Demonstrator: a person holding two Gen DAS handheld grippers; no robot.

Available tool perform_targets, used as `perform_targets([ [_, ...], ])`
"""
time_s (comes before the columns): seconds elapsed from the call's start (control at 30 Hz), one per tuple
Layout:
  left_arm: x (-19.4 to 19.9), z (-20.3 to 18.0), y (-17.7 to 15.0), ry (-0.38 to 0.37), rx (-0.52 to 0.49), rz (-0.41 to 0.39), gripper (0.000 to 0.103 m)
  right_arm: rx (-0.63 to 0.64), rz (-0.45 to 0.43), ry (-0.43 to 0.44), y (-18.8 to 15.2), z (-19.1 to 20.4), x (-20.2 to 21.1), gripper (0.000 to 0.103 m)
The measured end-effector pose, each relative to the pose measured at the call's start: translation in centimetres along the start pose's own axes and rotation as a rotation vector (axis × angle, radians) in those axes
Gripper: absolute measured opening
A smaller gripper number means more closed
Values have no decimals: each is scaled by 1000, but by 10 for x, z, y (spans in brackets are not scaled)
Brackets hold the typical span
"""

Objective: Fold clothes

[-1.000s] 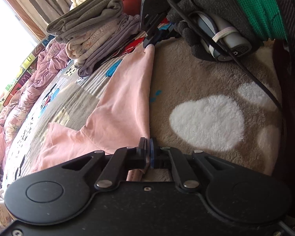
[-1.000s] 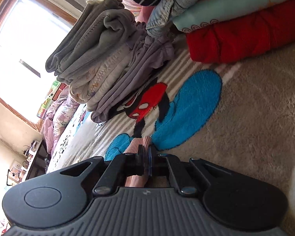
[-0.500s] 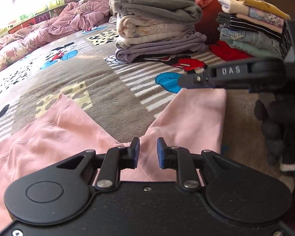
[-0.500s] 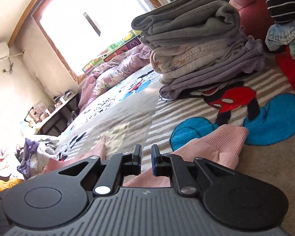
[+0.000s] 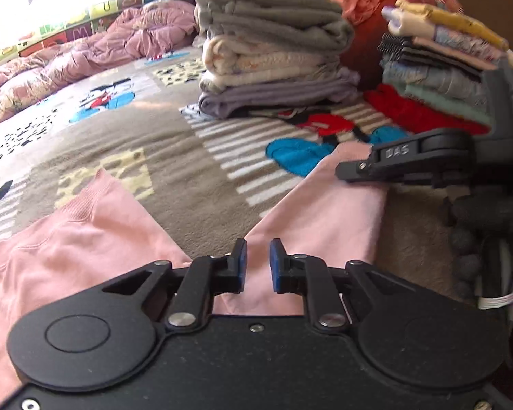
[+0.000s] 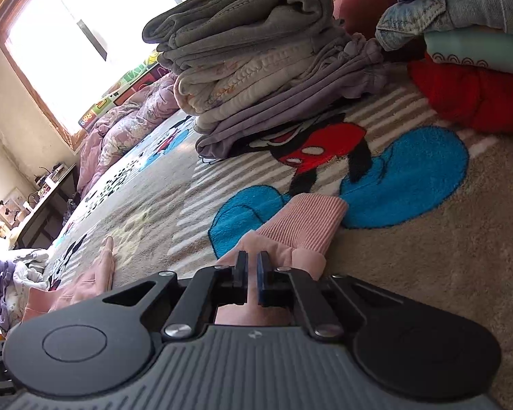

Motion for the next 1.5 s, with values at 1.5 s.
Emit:
perform_targets([
  [1.5,-61,235,66,138,375,71,6,787,314,499,-126,172,53,14],
])
Point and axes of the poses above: each gripper's, at about its wrist camera, not at the fingertips, and x roughly against the way its jaws point, z to its left, y to its top, the point moved 1 cm from there along -x, roughly the way its jaws point, and after that the axes turned 5 degrees about -z, right-handed, at the moved point
